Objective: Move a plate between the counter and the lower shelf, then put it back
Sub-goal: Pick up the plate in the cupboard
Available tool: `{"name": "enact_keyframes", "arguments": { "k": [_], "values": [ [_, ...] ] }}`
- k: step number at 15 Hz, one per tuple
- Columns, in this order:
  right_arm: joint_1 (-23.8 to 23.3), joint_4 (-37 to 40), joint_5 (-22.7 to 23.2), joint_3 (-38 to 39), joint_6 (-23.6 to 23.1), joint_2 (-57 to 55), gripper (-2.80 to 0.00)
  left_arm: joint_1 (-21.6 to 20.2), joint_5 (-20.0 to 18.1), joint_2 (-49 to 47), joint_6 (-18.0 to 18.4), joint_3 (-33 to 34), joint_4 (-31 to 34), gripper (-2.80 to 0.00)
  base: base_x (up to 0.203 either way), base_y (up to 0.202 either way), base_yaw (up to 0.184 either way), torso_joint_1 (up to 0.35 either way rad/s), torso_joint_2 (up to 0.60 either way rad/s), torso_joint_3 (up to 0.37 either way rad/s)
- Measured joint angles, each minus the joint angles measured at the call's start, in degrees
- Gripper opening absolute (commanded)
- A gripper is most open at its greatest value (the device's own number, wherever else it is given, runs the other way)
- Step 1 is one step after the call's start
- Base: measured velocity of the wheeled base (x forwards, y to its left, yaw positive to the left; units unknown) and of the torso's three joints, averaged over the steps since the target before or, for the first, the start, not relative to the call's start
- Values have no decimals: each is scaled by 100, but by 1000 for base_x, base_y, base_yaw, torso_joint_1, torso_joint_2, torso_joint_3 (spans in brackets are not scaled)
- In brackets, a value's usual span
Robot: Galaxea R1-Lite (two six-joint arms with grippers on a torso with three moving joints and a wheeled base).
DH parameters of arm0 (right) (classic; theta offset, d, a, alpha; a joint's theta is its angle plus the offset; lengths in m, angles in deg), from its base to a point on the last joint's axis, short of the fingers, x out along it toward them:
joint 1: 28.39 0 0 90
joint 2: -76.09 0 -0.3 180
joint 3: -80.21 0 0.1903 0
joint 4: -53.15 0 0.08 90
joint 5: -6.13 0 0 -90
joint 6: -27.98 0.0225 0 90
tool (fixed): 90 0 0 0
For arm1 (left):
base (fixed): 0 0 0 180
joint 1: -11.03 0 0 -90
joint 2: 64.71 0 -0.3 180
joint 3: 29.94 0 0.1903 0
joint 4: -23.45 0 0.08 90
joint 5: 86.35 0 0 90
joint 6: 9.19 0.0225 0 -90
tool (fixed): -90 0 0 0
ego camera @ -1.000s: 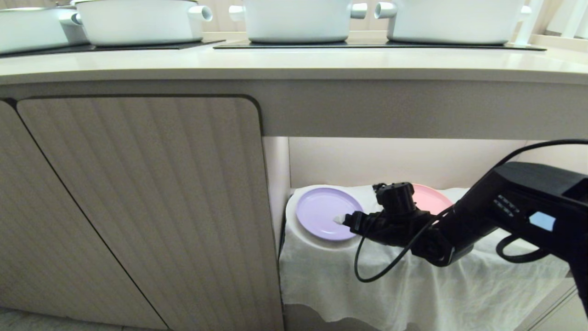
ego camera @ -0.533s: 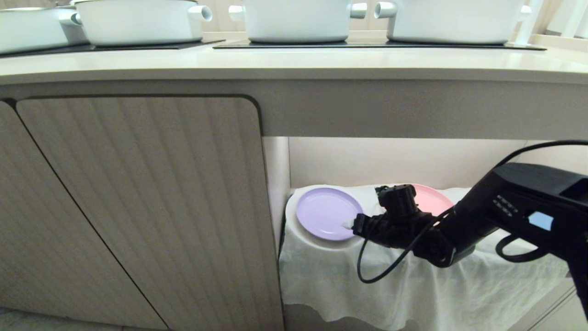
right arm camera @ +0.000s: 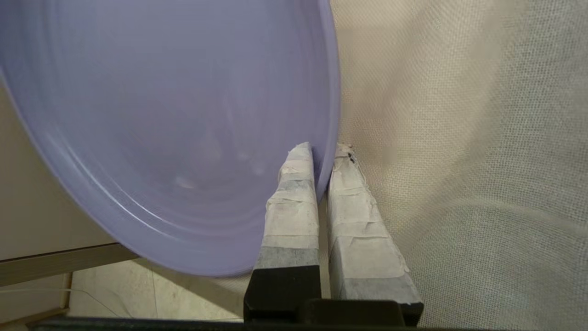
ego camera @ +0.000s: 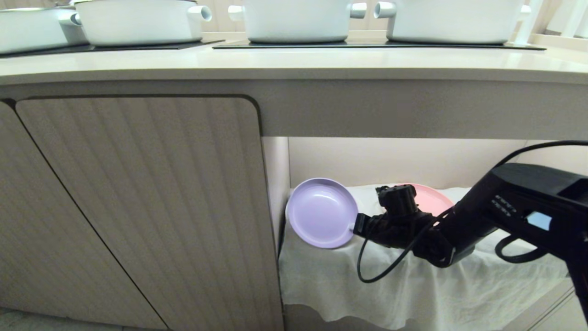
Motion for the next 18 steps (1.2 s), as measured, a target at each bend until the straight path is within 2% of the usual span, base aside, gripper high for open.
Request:
{"name": "enact_keyframes", "arguments": {
  "k": [7,12,15,18],
  "values": [
    [0,74,6,39,16,46,-280,5,2,0,-2,5,5,-280,0,0,0,0,0,0],
    [-13,433,28,89,58,248,-280,5,-1,0,0,5,5,-280,0,0,0,0,0,0],
    [-52,551,33,116,337,407,-280,2,2,0,-2,5,5,-280,0,0,0,0,0,0],
    [-61,632,28,337,399,615,-280,5,-1,0,-2,5,5,-280,0,0,0,0,0,0]
  ]
}}
